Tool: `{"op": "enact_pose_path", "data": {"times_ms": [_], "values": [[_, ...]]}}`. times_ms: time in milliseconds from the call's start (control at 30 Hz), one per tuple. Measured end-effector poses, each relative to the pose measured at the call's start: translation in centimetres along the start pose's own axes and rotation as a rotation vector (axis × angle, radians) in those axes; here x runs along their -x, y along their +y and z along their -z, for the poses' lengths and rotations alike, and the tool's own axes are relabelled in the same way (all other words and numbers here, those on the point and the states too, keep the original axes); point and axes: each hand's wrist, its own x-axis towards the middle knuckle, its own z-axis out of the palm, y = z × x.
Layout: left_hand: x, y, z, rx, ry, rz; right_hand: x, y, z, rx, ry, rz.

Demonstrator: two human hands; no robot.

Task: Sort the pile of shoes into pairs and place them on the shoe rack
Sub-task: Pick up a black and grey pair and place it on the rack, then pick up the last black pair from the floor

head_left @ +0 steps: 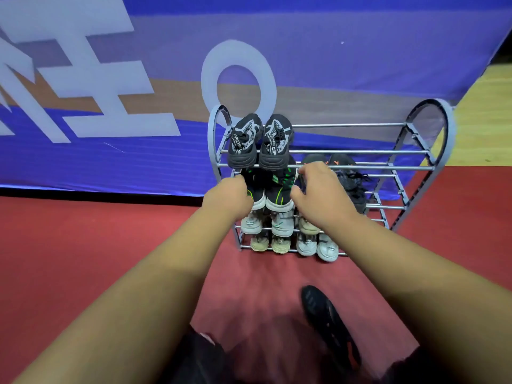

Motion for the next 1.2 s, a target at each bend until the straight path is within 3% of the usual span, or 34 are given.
{"op": "enact_pose_path", "data": {"times_ms": [167, 333, 733, 900, 1067, 1200], "values": [[4.3, 2.3, -2.0, -0.182, -0.261, -0.121, 5.0, 2.0, 1.5, 0.114, -0.099, 0.003], [5.7, 5.0, -7.2, -0.035, -0.36, -0.118, 7.5, 5.3, 0.4, 0.187, -0.211, -0.077], [8.9, 7.0, -25.6, 0.0, -0.687, -0.03, 16.1, 19.8, -14.5, 0.038, -0.536, -0.547], [11.0, 6.0, -31.7, -0.108, -0.804, -0.074, 21.4, 24.8, -19.0, 0.037, -0.708, -0.746], [12.6, 4.7, -36.3, -0.157, -0.906, -0.082, 24.5, 26.9, -21.6, 0.064, -0.876, -0.77], [13.4, 5.1, -39.1, -0.15, -1.021, -0.139, 25.0, 26.4, -22.3, 0.038, -0.879, -0.786]]}}
